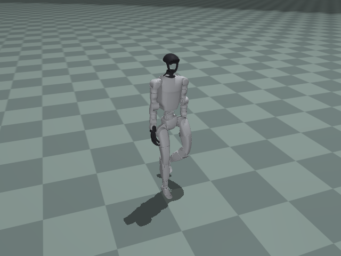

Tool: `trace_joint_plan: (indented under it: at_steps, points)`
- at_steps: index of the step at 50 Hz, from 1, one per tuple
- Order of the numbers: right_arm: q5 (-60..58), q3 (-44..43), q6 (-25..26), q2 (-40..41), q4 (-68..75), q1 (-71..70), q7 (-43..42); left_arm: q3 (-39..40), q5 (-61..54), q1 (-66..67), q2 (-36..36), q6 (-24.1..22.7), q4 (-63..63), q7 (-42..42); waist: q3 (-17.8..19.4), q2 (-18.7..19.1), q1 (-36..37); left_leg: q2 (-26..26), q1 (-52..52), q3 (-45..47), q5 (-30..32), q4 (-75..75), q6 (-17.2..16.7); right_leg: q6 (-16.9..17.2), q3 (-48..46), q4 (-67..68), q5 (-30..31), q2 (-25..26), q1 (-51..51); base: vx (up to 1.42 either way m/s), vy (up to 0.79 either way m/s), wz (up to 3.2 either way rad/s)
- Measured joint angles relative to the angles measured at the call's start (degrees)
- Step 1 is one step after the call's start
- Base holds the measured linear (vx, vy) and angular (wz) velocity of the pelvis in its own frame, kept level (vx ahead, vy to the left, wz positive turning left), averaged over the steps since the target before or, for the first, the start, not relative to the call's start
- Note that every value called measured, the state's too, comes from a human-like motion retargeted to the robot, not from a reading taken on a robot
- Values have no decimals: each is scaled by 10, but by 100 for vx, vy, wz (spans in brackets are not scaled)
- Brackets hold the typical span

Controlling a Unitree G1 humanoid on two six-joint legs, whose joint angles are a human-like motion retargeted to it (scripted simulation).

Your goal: Walk run

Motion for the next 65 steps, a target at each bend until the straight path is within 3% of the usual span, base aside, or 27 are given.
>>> trace_joint_plan:
  at_steps: [5, 10, 15, 20, 23, 25, 27, 28, 30, 33, 37, 40, 44, 47, 52, 55, 57, 60, 62, 65]
  points:
    - [9, 16, -8, -2, -57, -68, 9, 30, 0, 69, -18, 12, 28, -7, 7, 23, 24, 11, -95, 17, -33, -152, -55, -6, -32, -40, -24, 36, 64, 63, -7, -25]
    - [20, 20, -36, -7, -123, -109, 6, 43, -24, 93, -27, 54, 34, -32, 24, 64, 63, -2, -137, -98, -9, -408, -152, 3, -36, -68, -49, 85, 137, 69, 1, -50]
    - [-5, 34, -83, -16, -169, -121, -25, 58, -89, 65, -33, 72, 16, -85, 35, 77, 86, 0, -171, -129, -15, -512, -181, 22, -19, -80, -70, 94, 202, 76, 10, -36]
    - [-9, 9, -68, 5, -158, -97, -1, 50, -129, 12, -36, 56, -10, -37, 18, 94, 82, 11, -170, -96, 1, -449, -160, 73, -2, -52, -18, 94, 236, 84, 21, -23]
    - [9, -16, -69, 17, -114, -59, 2, 39, -148, -18, -33, 46, -11, 19, -4, 97, 96, 9, -167, -120, 2, -405, -136, 105, 40, 10, 104, 83, 228, 86, 20, -80]
    - [16, -22, -69, 16, -84, -34, -1, 34, -157, -46, -35, 38, -19, 52, -5, 113, 95, 21, -142, -129, -25, -398, -119, 109, 47, 92, 193, 79, 201, 89, 29, -36]
    - [13, -16, -60, 4, -54, -16, 0, 31, -164, -76, -35, 30, -32, 63, 0, 141, 86, 40, -99, -122, -43, -417, -108, 82, 11, 213, 232, 79, 157, 69, 23, -16]
    - [4, -14, -54, -2, -39, -11, -3, 30, -167, -92, -31, 27, -39, 59, -2, 150, 82, 53, -84, -109, -52, -423, -109, 61, -2, 277, 225, 73, 123, 73, 21, -38]
    - [-21, -20, -45, -4, -17, 3, -15, 36, -167, -123, -19, 21, -53, 41, -7, 161, 79, 66, -60, -97, -63, -438, -111, 51, 3, 377, 181, 74, 48, 74, 16, -52]
    - [-26, -25, -38, -6, 2, 25, -11, 47, -159, -173, 5, 18, -71, 20, -3, 158, 56, 61, -18, -75, -69, -475, -111, 74, 2, 429, 143, 74, -48, 51, 5, 5]
    - [-27, -28, -27, -14, 10, 64, 12, 45, -163, -231, 28, 13, -91, 2, -6, 141, 22, 27, 27, -70, -83, -510, -97, 71, -38, 366, 87, 39, -140, 72, 8, 54]
    - [-47, -25, -18, -20, 17, 86, 19, 46, -165, -263, 41, 11, -110, -6, -3, 121, -3, -7, 64, -80, -103, -524, -81, 72, -58, 224, 73, 24, -175, 59, -1, 64]
    - [-77, -21, -9, -24, 26, 106, 28, 47, -162, -284, 52, 4, -131, -14, 6, 92, -32, -40, 130, -92, -133, -538, -75, 90, -26, 25, 75, 32, -193, 80, -9, 65]
    - [-78, -26, -9, -22, 30, 115, 30, 44, -160, -284, 51, -1, -139, -18, 5, 88, -43, -43, 169, -113, -149, -541, -78, 94, -30, -42, 73, 37, -210, 75, -13, 59]
    - [-65, -22, -9, -19, 28, 103, 31, 43, -150, -255, 41, -4, -128, -24, -6, 86, -57, -41, 205, -145, -137, -520, -84, 41, -26, 9, 84, 34, -219, 77, -19, 44]
    - [-63, -15, -15, -17, 20, 96, 24, 37, -129, -208, 34, -2, -114, -25, -16, 74, -59, -44, 226, -149, -71, -486, -92, 28, -35, 53, 113, 16, -204, 97, -30, 39]
    - [-66, -20, -16, -9, 4, 90, 1, 37, -103, -158, 21, -6, -113, -21, -20, 71, -57, -32, 216, -129, 20, -425, -86, 26, 7, 82, 88, 19, -194, 108, -32, 34]
    - [-61, 5, -47, -2, -40, 69, -38, 38, -84, -93, 10, -6, -88, 4, -15, 41, -51, -35, 170, -58, 136, -271, -41, 13, 29, 62, 46, 8, -132, 75, -22, -14]
    - [-52, 18, -61, 3, -68, 52, -43, 29, -80, -65, 10, 3, -50, 16, -10, 27, -42, -30, 109, -36, 124, -136, -11, 12, 16, 48, 26, -4, -89, 84, -22, -5]
    - [-25, 14, -51, 10, -94, 10, -28, 42, -67, -31, -4, 19, -9, 27, -11, 22, -28, 24, 13, 14, 23, -11, -2, 13, 21, 20, 8, 5, -47, 62, -13, 13]
